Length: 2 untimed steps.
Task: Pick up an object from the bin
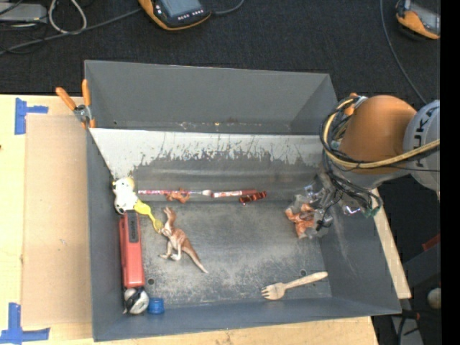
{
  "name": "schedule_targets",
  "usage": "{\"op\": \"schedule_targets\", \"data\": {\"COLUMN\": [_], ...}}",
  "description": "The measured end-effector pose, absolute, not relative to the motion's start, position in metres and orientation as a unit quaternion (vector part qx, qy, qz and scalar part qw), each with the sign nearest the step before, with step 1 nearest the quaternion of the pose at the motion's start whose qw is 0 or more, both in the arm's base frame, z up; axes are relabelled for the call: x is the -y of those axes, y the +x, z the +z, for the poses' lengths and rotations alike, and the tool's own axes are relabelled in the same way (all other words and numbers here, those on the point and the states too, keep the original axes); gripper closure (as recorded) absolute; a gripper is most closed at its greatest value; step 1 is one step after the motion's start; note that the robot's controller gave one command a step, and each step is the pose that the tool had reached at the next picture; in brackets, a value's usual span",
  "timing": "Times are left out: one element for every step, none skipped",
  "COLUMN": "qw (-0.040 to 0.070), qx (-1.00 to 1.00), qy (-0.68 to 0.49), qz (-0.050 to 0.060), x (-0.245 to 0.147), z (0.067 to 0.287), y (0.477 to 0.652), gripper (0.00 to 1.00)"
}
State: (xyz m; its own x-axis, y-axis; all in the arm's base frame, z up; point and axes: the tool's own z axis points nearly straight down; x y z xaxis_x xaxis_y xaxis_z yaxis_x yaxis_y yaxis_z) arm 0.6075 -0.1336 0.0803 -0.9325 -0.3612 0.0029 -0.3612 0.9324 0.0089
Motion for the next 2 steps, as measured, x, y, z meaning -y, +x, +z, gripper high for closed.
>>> {"op": "schedule_targets", "data": {"qw": [0.004, 0.004], "qx": [0.985, 0.983], "qy": [0.173, 0.182], "qz": [-0.004, -0.005], "x": [0.139, 0.134], "z": [0.141, 0.178], "y": [0.609, 0.598], "gripper": [1.00, 1.00]}}
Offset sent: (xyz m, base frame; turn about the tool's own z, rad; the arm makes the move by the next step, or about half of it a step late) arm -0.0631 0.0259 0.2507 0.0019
